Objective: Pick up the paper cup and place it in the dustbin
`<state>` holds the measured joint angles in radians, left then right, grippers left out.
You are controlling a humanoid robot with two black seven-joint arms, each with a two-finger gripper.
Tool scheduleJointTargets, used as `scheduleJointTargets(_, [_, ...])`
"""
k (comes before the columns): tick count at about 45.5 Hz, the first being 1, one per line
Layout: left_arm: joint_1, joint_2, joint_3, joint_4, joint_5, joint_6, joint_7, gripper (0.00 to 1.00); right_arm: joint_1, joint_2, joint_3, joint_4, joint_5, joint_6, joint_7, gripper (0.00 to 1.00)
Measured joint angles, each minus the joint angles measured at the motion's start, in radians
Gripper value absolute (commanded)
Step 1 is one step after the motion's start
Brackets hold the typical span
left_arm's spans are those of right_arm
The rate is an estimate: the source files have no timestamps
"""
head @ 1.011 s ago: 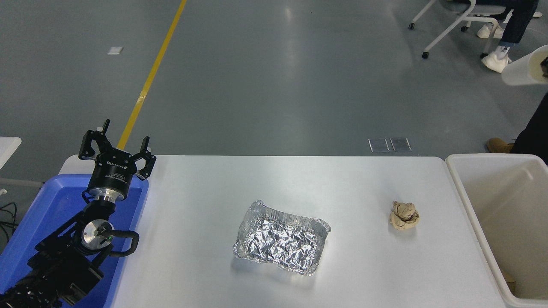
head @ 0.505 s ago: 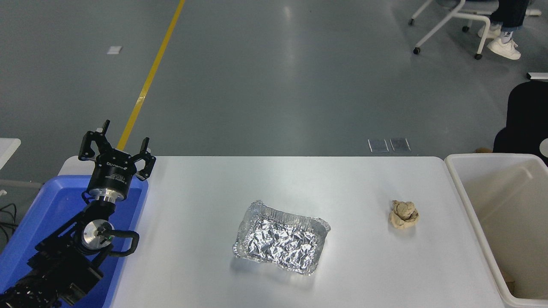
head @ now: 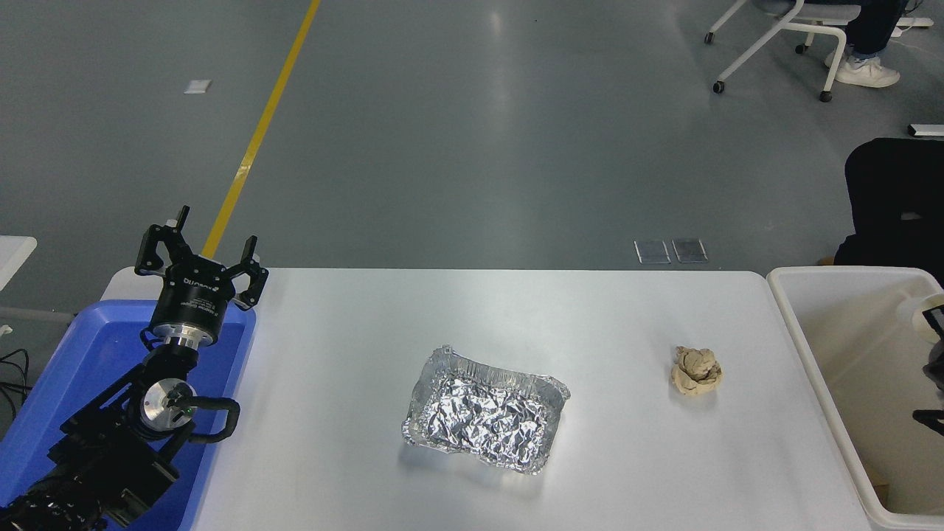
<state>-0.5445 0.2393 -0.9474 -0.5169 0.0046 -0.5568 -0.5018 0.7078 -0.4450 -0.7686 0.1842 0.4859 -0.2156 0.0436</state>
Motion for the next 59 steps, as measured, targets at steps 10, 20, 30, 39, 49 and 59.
scheduleJointTargets(10, [0.000,0.000,0.000,0.000,0.000,0.000,0.000,0.98,-0.048,0.029,0.052,-0.016,-0.009,-0.004,0.001,0.37])
scheduleJointTargets(20, [0.000,0.000,0.000,0.000,0.000,0.000,0.000,0.98,-0.061,0.050,0.093,-0.022,-0.012,-0.008,0.001,1.00])
scheduleJointTargets(30, [0.000,0.000,0.000,0.000,0.000,0.000,0.000,0.98,-0.054,0.069,0.113,-0.029,-0.012,-0.009,0.001,1.00])
scheduleJointTargets(39, [0.000,0.000,0.000,0.000,0.000,0.000,0.000,0.98,0.021,0.077,0.116,-0.008,-0.015,0.000,0.001,1.00])
scheduleJointTargets(49, [0.000,0.000,0.001,0.000,0.000,0.000,0.001,0.98,0.215,0.075,0.049,0.102,-0.075,0.006,0.000,1.00])
scheduleJointTargets(59, [-0.001,0.000,0.002,0.000,0.000,-0.001,0.002,0.98,0.481,0.094,-0.067,0.339,-0.144,0.009,-0.004,1.00])
